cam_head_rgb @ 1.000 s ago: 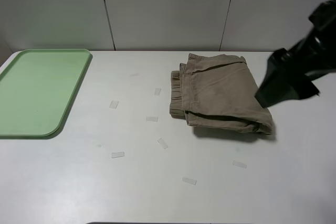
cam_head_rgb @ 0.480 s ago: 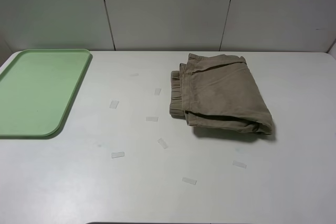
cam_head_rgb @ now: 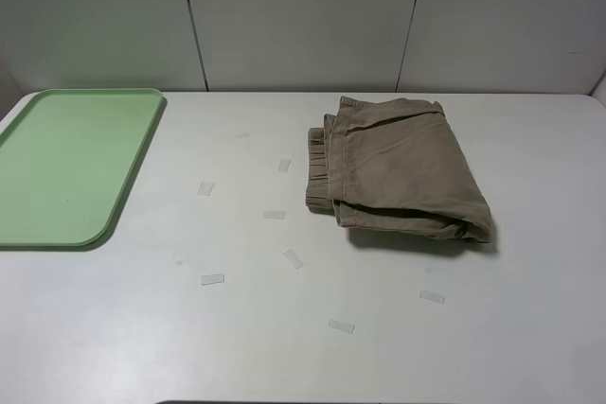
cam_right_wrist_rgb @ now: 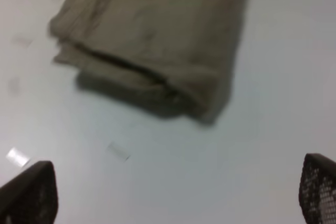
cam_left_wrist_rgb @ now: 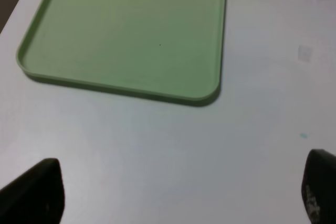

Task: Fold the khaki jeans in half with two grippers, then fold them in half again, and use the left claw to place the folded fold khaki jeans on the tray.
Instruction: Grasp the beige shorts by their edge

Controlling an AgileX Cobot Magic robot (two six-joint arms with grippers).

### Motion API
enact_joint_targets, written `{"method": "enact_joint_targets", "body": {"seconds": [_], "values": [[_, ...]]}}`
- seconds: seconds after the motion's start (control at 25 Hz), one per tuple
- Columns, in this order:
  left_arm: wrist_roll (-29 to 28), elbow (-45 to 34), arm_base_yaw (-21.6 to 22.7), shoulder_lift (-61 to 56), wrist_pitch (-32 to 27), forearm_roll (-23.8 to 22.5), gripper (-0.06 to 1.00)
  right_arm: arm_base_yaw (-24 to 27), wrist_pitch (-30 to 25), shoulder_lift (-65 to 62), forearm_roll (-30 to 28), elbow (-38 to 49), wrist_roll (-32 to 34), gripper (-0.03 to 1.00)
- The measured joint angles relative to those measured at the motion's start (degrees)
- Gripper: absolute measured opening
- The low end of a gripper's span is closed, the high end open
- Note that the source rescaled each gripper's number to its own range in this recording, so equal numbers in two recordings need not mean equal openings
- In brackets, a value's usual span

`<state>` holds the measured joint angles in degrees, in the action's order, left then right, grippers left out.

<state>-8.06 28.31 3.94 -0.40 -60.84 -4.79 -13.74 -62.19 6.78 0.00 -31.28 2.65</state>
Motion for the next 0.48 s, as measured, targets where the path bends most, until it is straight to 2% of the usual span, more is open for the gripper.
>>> {"method": "enact_joint_targets", "body": {"seconds": [0.24,0.48], "values": [[0.0,0.0,0.0,0.0,0.0,0.0,0.89,9.7,3.0,-7.0,0.0,2.7,0.0,1.0],[0.0,0.0,0.0,0.0,0.0,0.0,0.89,12.0,3.3,-7.0,0.0,3.0,-0.3,1.0]]}}
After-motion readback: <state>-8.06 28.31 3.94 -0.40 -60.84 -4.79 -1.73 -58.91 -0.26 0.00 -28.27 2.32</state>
